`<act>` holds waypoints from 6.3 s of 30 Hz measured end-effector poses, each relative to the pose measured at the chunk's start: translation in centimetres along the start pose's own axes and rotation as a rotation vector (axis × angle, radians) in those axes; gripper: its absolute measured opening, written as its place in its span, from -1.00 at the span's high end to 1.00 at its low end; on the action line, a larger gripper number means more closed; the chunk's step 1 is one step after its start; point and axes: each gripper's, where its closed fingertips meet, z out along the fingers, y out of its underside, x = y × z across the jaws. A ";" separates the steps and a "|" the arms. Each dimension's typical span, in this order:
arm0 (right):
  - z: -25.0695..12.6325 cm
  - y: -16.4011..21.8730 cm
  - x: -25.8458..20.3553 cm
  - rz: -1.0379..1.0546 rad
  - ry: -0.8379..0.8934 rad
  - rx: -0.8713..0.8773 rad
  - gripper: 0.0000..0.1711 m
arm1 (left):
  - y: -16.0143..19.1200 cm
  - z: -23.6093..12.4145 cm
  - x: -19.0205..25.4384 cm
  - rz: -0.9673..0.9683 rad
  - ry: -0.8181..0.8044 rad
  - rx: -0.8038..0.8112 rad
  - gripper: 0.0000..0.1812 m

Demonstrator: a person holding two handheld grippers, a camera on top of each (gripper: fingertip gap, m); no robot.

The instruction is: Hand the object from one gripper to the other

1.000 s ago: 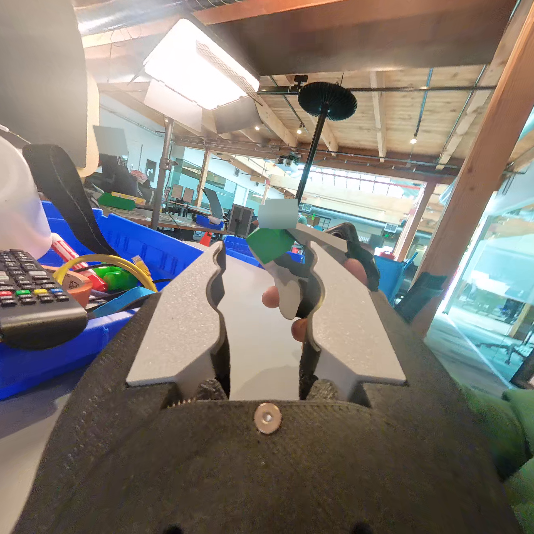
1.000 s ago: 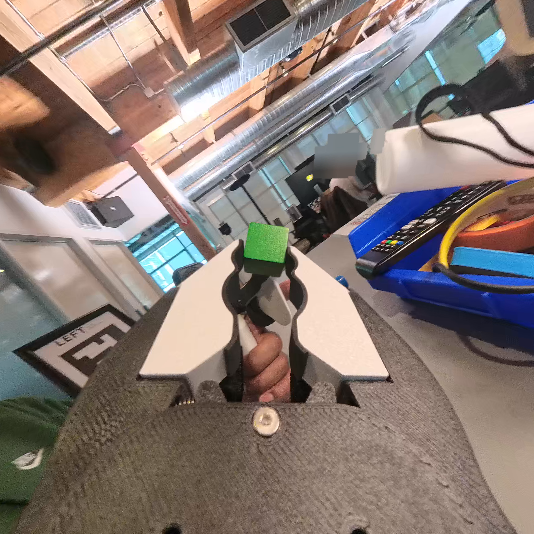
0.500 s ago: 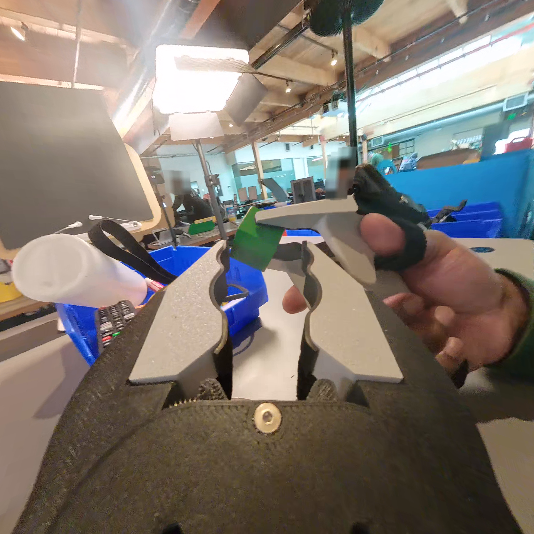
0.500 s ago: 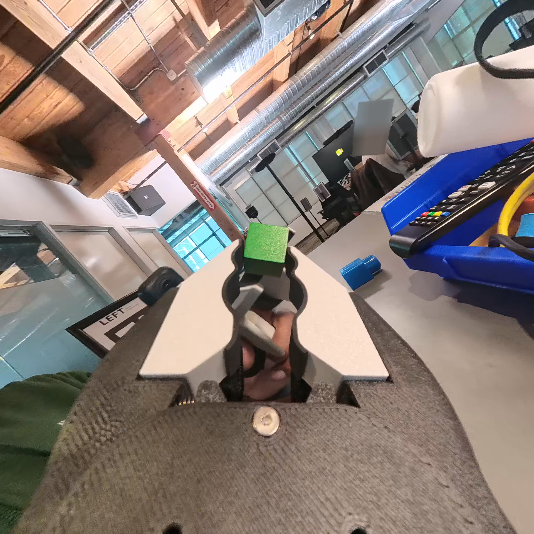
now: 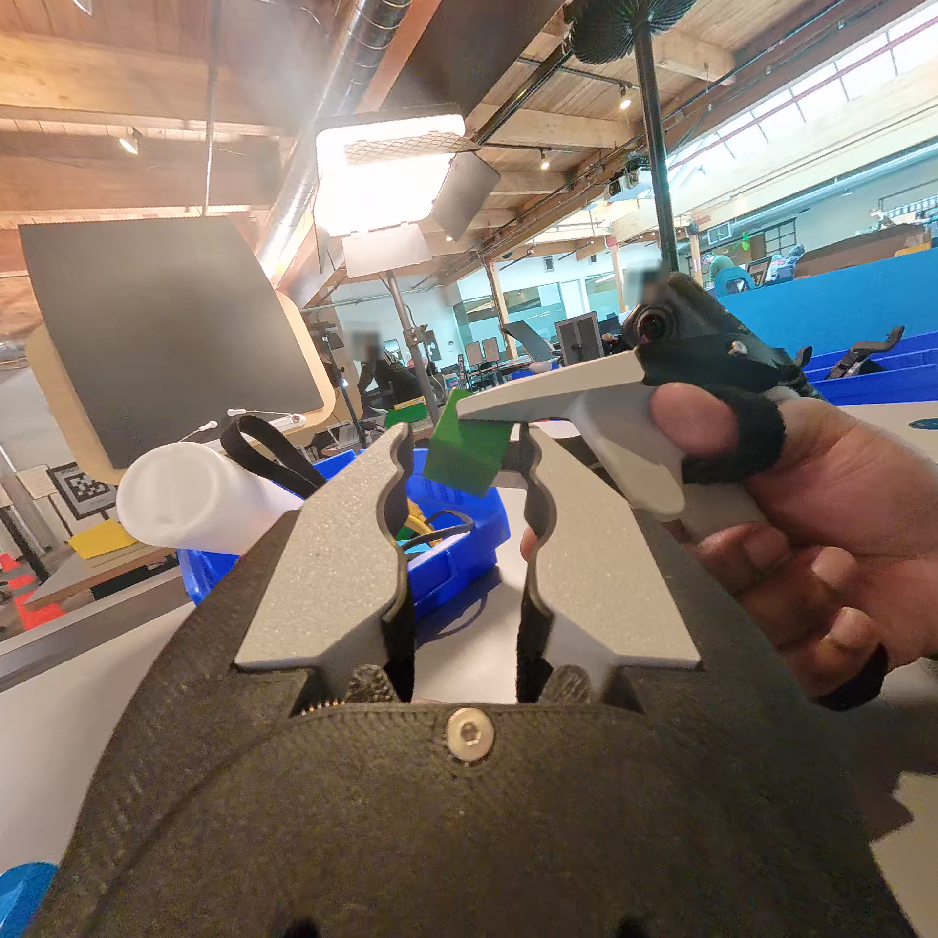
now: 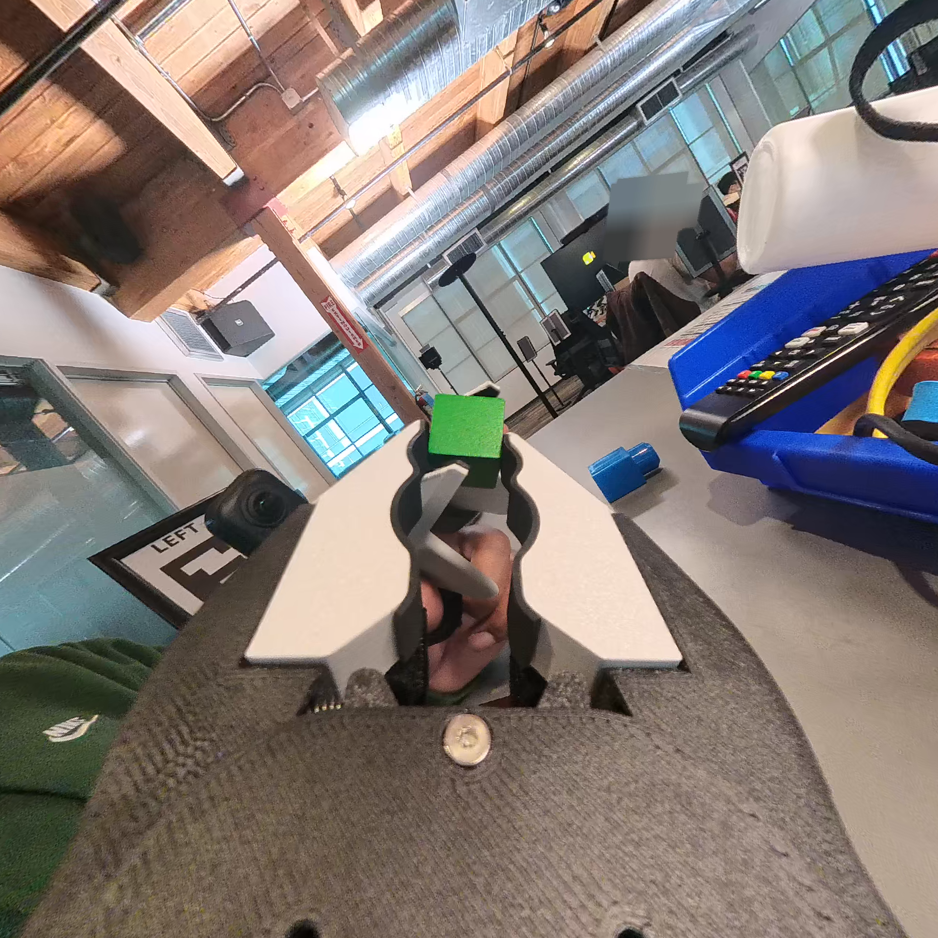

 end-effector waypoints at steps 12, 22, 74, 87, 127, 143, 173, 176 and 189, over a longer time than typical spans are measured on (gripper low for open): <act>0.1 -0.1 0.3 0.007 0.012 0.002 0.67 | 0.1 0.1 0.0 0.010 -0.008 -0.009 0.53; 0.0 -0.2 0.6 -0.003 0.035 0.005 0.67 | 0.6 0.3 0.0 -0.093 0.026 -0.024 0.50; 0.1 0.6 2.8 -1.248 0.611 -0.177 0.67 | 2.4 0.1 -0.7 -0.910 0.290 -0.075 0.64; 0.1 0.5 2.0 -1.212 0.572 -0.137 0.65 | 1.5 -0.3 -1.2 -0.986 0.325 -0.004 0.66; -0.1 -0.2 0.6 -1.373 0.585 -0.085 0.66 | 1.0 0.0 0.1 -1.222 0.476 0.011 0.49; -0.1 0.0 1.0 -1.393 0.604 -0.105 0.66 | 0.2 -0.5 1.4 -1.181 0.569 0.009 0.62; -0.2 1.5 -1.5 -0.399 0.038 -0.140 0.59 | -2.6 -1.4 0.1 -1.013 0.519 0.207 0.68; -0.2 1.5 -1.6 -0.321 0.011 -0.139 0.58 | -2.6 -1.4 0.2 -0.998 0.514 0.205 0.68; -0.3 1.5 -2.0 -0.272 -0.031 -0.134 0.68 | -2.5 -1.3 1.2 -0.930 0.517 0.175 0.68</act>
